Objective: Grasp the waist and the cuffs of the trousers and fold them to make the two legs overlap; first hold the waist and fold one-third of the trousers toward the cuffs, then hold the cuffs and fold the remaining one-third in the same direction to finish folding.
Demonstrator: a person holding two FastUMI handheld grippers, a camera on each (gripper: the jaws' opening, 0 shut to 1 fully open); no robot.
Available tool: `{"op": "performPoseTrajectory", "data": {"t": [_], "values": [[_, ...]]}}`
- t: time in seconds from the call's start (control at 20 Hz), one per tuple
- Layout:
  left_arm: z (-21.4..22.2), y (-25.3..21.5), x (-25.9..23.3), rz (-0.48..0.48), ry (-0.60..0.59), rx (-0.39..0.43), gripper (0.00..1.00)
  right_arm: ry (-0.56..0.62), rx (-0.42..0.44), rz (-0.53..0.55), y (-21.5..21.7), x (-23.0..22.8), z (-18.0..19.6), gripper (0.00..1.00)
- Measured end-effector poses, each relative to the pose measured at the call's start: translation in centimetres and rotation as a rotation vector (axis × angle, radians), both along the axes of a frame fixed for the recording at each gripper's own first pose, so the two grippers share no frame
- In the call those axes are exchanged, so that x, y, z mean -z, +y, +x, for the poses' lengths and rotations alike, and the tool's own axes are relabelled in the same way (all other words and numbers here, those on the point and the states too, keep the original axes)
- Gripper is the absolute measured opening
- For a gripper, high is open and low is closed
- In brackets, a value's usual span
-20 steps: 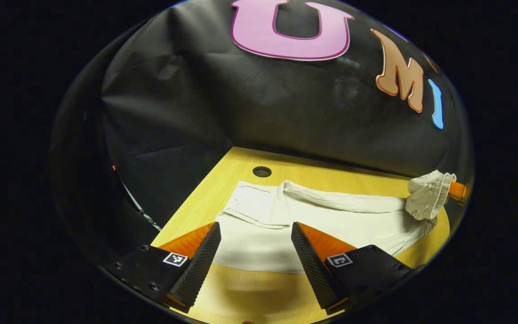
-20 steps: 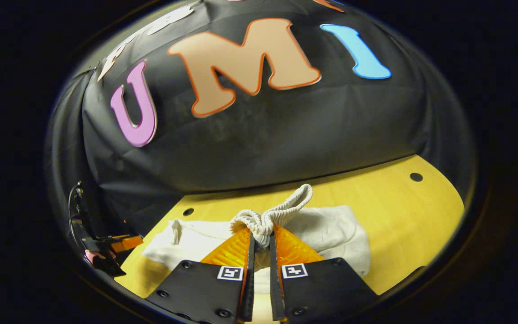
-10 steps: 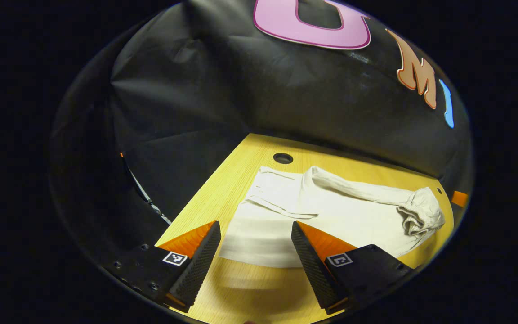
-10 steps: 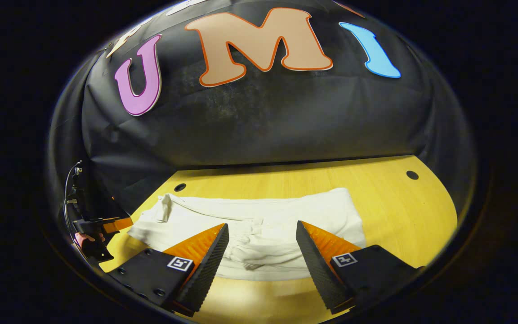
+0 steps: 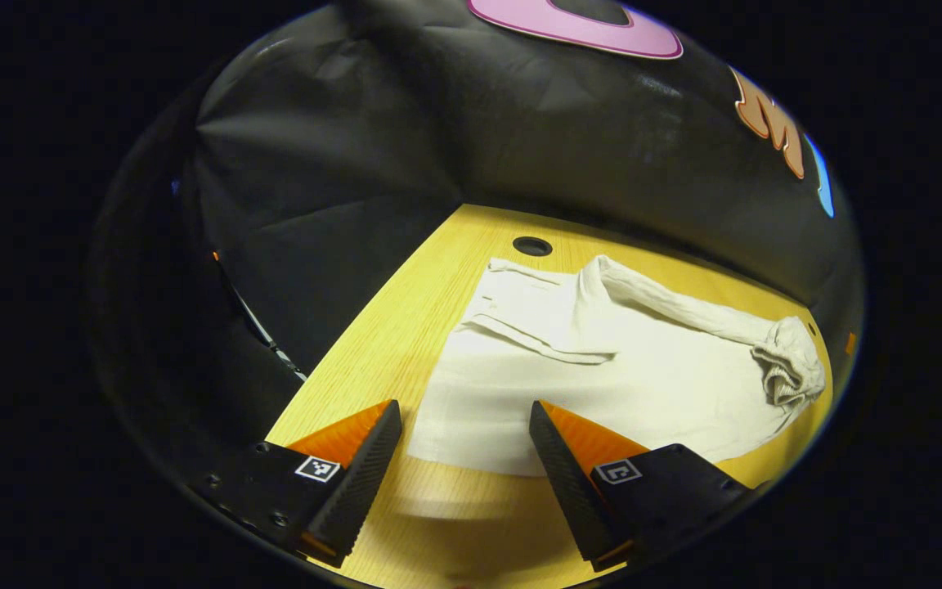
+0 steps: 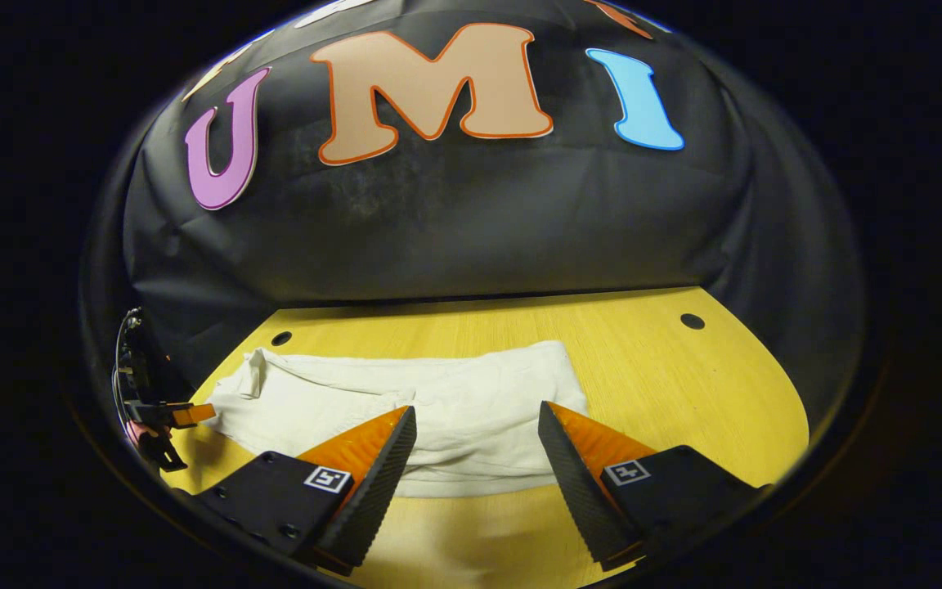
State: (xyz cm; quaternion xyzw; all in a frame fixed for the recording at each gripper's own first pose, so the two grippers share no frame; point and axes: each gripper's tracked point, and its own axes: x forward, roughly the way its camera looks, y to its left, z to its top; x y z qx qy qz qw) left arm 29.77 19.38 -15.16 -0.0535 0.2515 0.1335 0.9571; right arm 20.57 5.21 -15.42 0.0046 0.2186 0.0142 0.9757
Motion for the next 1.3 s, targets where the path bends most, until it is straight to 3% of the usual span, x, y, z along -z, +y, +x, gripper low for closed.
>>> {"op": "performPoseTrajectory", "data": {"t": [0.15, 0.35, 0.55, 0.65, 0.75, 0.8, 0.9, 1.3], "values": [[0.2, 0.2, 0.9, -0.008, 0.020, -0.001, 0.96, 0.002, 0.012, 0.007, -0.5, 0.0, -0.2, 0.92], [0.3, 0.0, 0.8, 0.028, 0.045, 0.012, 0.96, 0.014, 0.008, 0.008, -0.2, 0.4, -0.4, 0.96], [1.0, -1.1, 1.0, 0.014, 0.038, 0.068, 0.80, 0.018, 0.002, 0.016, 0.1, 0.4, -0.7, 0.96], [1.5, -1.9, 0.7, 0.010, 0.031, 0.112, 0.55, 0.021, 0.006, 0.004, -0.1, 0.5, -0.9, 0.96], [1.9, -2.5, 0.4, -0.024, -0.002, 0.107, 0.29, 0.025, 0.010, -0.009, -0.5, 0.6, -1.2, 0.96], [1.9, -2.6, 0.1, -0.044, -0.017, 0.090, 0.08, 0.026, 0.011, -0.014, -0.5, 0.6, -1.4, 0.92], [1.9, -2.4, 0.2, -0.077, -0.044, 0.070, 0.00, 0.023, 0.014, -0.030, -0.8, 0.4, -1.8, 0.97], [2.4, -4.0, -2.5, -0.105, -0.106, 0.067, 0.00, 0.009, 0.047, -0.079, -2.9, -0.9, -3.8, 0.96]]}}
